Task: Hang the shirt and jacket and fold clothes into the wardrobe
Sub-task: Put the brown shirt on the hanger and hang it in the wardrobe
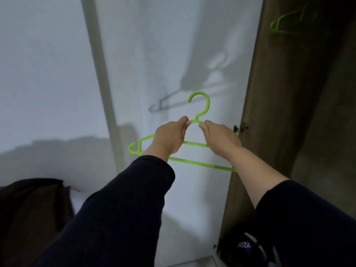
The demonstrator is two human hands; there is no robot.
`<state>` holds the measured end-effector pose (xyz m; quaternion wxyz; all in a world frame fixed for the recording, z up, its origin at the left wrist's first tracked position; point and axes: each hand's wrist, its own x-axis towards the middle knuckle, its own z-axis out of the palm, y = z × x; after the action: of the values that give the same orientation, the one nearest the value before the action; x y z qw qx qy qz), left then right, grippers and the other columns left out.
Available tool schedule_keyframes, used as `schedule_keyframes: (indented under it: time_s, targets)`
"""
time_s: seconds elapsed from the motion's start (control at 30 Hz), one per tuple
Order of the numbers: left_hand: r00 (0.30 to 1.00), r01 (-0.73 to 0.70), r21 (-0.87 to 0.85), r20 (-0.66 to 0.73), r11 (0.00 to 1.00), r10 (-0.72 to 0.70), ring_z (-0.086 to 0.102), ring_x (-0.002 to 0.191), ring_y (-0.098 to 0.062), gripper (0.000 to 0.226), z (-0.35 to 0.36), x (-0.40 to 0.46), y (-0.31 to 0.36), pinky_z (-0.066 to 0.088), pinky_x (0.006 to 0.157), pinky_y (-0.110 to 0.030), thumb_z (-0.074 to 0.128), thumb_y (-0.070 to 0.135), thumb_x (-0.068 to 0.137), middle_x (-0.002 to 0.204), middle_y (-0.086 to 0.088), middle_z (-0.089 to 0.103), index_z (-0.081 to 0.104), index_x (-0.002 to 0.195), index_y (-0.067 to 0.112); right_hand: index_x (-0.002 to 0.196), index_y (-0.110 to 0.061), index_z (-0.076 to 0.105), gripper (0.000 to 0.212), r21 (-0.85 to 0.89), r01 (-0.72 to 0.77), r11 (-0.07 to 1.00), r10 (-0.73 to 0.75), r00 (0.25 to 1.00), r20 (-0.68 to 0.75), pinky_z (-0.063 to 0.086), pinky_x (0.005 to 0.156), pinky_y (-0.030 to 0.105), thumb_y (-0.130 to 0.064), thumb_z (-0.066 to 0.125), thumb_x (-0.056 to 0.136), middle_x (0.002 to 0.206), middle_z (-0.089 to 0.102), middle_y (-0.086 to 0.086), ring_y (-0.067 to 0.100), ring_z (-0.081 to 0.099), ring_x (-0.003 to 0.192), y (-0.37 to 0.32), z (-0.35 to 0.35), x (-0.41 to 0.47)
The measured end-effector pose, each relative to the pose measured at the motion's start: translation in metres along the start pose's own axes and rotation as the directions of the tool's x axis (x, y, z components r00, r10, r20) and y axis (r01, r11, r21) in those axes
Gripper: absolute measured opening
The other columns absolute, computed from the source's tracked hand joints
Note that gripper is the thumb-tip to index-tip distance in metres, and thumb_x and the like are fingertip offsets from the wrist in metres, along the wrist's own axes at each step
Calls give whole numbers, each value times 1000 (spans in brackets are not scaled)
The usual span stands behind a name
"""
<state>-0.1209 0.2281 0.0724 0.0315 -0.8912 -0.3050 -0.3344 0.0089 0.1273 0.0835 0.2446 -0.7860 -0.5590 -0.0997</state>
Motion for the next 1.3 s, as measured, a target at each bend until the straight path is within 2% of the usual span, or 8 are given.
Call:
schedule_keyframes:
  time_s: [0.17, 0.43, 0.63, 0.83, 0.97, 1.07, 1.17, 1.3]
  targets:
    - [986, 168, 87, 0, 982, -169, 58, 80, -37, 37, -42, -71, -74, 36, 62, -35, 22, 38, 103, 82, -13, 59, 47, 110, 11, 89, -18, 44, 39, 92, 142, 986, -147, 988, 55, 36, 64, 35, -44, 19, 102, 77, 52, 3, 32, 52, 77, -92, 48, -14]
    - [926, 376, 124, -75, 918, -370, 56, 99, -33, 32, -128, -190, -187, 43, 84, -43, 29, 27, 103, 106, -10, 62, 56, 111, 10, 106, -14, 52, 42, 157, 303, 940, -314, 948, 53, 37, 66, 36, -42, 21, 102, 98, 63, 17, 38, 59, 91, -243, 100, -41]
    - [799, 601, 210, -180, 771, -573, 48, 114, -27, 34, -151, -261, -264, 43, 94, -41, 29, 19, 102, 126, -7, 51, 49, 129, 11, 110, -13, 50, 42, 133, 307, 942, -315, 948, 40, 35, 64, 35, -39, 18, 104, 98, 64, 16, 37, 61, 90, -312, 136, -40]
    - [627, 771, 155, -16, 618, -779, 48, 122, -25, 35, -129, -285, -311, 39, 105, -38, 41, 17, 96, 132, -5, 50, 51, 129, 14, 113, -14, 47, 40, 156, 252, 955, -264, 963, 61, 38, 65, 36, -38, 16, 104, 96, 65, 16, 38, 61, 89, -344, 183, -13]
    - [603, 743, 317, 69, 590, -795, 39, 133, -24, 46, -107, -267, -333, 34, 110, -39, 41, 30, 97, 144, -6, 43, 41, 141, 17, 118, -16, 46, 38, 144, 223, 964, -236, 969, 80, 38, 65, 37, -37, 18, 104, 95, 65, 16, 39, 62, 89, -343, 222, 6]
    - [479, 789, 363, 144, 496, -866, 20, 143, -26, 54, -84, -246, -347, 25, 111, -50, 34, 39, 99, 155, -3, 25, 25, 148, 19, 114, -16, 45, 37, 139, 223, 965, -234, 970, 71, 37, 60, 35, -38, 18, 103, 86, 65, 14, 37, 61, 79, -335, 245, 19]
    - [385, 784, 496, 84, 374, -919, 21, 140, -28, 53, -71, -227, -362, 27, 105, -51, 31, 44, 98, 150, -7, 33, 32, 143, 16, 113, -15, 45, 39, 124, 229, 966, -239, 969, 70, 36, 56, 34, -40, 17, 102, 77, 62, 12, 34, 55, 69, -329, 260, 30]
    - [467, 758, 533, -39, 377, -884, 42, 122, -27, 31, -62, -216, -370, 30, 98, -43, 31, 32, 100, 126, -5, 54, 52, 120, 21, 114, -16, 46, 39, 106, 206, 973, -216, 972, 90, 36, 55, 34, -40, 18, 102, 73, 58, 9, 31, 50, 64, -323, 271, 38]
